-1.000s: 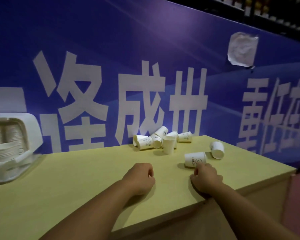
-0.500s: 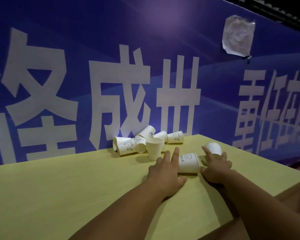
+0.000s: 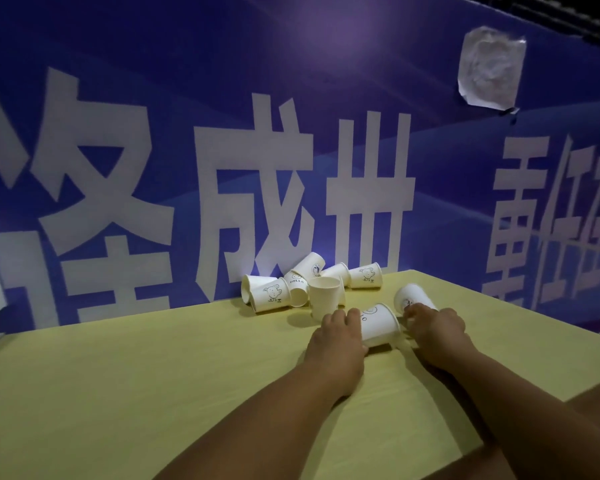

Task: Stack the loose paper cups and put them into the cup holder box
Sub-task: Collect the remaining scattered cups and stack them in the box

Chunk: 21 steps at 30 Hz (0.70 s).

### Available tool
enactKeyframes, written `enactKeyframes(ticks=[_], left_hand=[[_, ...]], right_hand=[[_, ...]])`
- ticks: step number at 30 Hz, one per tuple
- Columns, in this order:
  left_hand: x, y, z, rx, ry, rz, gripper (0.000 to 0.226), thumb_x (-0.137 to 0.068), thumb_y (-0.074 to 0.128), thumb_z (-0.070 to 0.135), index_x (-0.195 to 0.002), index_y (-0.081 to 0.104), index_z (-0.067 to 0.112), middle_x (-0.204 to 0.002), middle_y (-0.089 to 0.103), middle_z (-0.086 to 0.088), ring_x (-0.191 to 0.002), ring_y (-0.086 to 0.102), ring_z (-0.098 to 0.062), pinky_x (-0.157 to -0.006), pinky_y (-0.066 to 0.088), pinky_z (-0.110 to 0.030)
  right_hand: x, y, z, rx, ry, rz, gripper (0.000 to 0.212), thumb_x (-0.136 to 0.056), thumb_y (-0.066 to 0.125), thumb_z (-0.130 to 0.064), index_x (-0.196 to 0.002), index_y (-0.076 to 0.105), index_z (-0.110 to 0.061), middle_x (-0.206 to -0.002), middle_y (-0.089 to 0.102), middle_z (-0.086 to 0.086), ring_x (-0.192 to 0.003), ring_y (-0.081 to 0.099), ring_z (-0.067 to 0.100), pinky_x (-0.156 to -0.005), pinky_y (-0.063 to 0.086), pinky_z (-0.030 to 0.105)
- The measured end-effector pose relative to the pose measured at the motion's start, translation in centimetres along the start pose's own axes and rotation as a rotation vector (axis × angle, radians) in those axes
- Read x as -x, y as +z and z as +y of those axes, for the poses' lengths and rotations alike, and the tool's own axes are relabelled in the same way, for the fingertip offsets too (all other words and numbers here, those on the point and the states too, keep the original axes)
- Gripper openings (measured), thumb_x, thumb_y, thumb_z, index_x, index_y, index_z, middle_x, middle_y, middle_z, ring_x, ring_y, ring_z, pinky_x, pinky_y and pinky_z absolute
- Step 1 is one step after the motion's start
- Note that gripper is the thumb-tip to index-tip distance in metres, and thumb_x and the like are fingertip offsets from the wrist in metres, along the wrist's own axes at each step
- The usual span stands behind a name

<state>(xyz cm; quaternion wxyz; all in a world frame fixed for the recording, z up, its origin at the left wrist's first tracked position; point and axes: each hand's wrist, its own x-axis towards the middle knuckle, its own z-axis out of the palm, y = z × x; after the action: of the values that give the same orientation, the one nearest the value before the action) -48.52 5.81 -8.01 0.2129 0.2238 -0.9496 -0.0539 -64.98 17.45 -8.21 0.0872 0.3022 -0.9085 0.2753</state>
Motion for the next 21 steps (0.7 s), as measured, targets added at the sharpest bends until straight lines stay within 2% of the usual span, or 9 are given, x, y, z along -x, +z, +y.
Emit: enactKeyframes(ticks=[2, 4, 6, 10, 13, 17, 19, 21], left_hand=[[1.2, -0.8, -1.3, 0.078, -0.074, 0.016, 0.06, -0.101, 0.056, 0.034, -0.151, 0.027, 0.019, -0.146, 0.038, -0.006, -0.13, 0.038, -0.025, -0.107, 0.039, -0.039], [2.7, -1.9, -2.9, 0.115, -0.129, 0.031, 0.062, -0.1, 0.058, 0.033, -0.152, 0.027, 0.018, -0.147, 0.037, -0.005, -0.132, 0.037, -0.024, -0.109, 0.038, -0.038], [4.5, -3.2, -4.9, 0.144, -0.174, 0.049, 0.063, -0.099, 0.06, 0.032, -0.152, 0.027, 0.02, -0.148, 0.037, -0.004, -0.132, 0.039, -0.024, -0.109, 0.039, -0.038], [8.2, -6.5, -9.4, 0.209, -0.284, 0.12, 0.061, -0.095, 0.064, 0.032, -0.144, 0.03, 0.022, -0.141, 0.042, -0.002, -0.123, 0.049, -0.021, -0.101, 0.048, -0.036], [11.0, -8.9, -12.9, 0.249, -0.362, 0.167, 0.066, -0.092, 0.069, 0.033, -0.142, 0.027, 0.029, -0.137, 0.045, 0.0, -0.117, 0.053, -0.019, -0.094, 0.052, -0.034], [14.8, -12.0, -17.6, 0.303, -0.404, 0.226, 0.092, -0.089, 0.07, 0.033, -0.15, 0.004, 0.051, -0.139, 0.046, 0.0, -0.115, 0.053, -0.019, -0.088, 0.051, -0.033], [16.7, -13.5, -19.9, 0.267, -0.391, 0.242, 0.093, -0.09, 0.065, 0.034, -0.148, -0.003, 0.06, -0.132, 0.045, 0.001, -0.106, 0.051, -0.015, -0.086, 0.051, -0.032], [18.6, -14.8, -22.3, 0.249, -0.414, 0.272, 0.09, -0.092, 0.064, 0.034, -0.145, -0.003, 0.064, -0.128, 0.042, 0.003, -0.101, 0.05, -0.014, -0.086, 0.053, -0.033]], right_hand=[[0.6, -0.1, -1.1, -0.207, -0.003, -0.009, 0.02, -0.096, 0.059, -0.029, -0.112, 0.071, -0.028, -0.114, 0.059, 0.007, -0.096, 0.059, 0.024, -0.088, 0.055, 0.038], [1.8, -0.3, -2.9, -0.409, -0.006, -0.023, 0.017, -0.092, 0.067, -0.022, -0.107, 0.075, -0.022, -0.11, 0.065, 0.004, -0.088, 0.065, 0.018, -0.077, 0.057, 0.033], [3.2, 0.0, -5.3, -0.534, 0.001, -0.043, 0.018, -0.086, 0.074, -0.022, -0.104, 0.076, -0.02, -0.105, 0.066, 0.002, -0.087, 0.066, 0.02, -0.074, 0.06, 0.036], [6.4, 0.6, -11.6, -0.679, 0.023, -0.068, 0.012, -0.078, 0.082, -0.022, -0.083, 0.075, -0.015, -0.091, 0.067, 0.003, -0.08, 0.066, 0.02, -0.061, 0.059, 0.034], [8.8, 1.6, -16.3, -0.703, 0.005, -0.07, 0.024, -0.075, 0.084, -0.022, -0.07, 0.067, -0.006, -0.078, 0.067, 0.008, -0.074, 0.068, 0.022, -0.058, 0.058, 0.034], [11.6, 3.3, -22.7, -0.71, -0.06, -0.09, 0.029, -0.073, 0.086, -0.027, -0.073, 0.064, -0.007, -0.075, 0.067, 0.007, -0.071, 0.067, 0.02, -0.057, 0.056, 0.032], [12.5, 4.2, -25.5, -0.691, -0.097, -0.105, 0.035, -0.07, 0.088, -0.032, -0.079, 0.062, -0.01, -0.078, 0.067, 0.006, -0.068, 0.064, 0.017, -0.052, 0.049, 0.028], [13.0, 5.5, -28.3, -0.721, -0.113, -0.152, 0.048, -0.068, 0.089, -0.032, -0.095, 0.055, -0.012, -0.092, 0.065, 0.006, -0.076, 0.063, 0.018, -0.059, 0.054, 0.031]])
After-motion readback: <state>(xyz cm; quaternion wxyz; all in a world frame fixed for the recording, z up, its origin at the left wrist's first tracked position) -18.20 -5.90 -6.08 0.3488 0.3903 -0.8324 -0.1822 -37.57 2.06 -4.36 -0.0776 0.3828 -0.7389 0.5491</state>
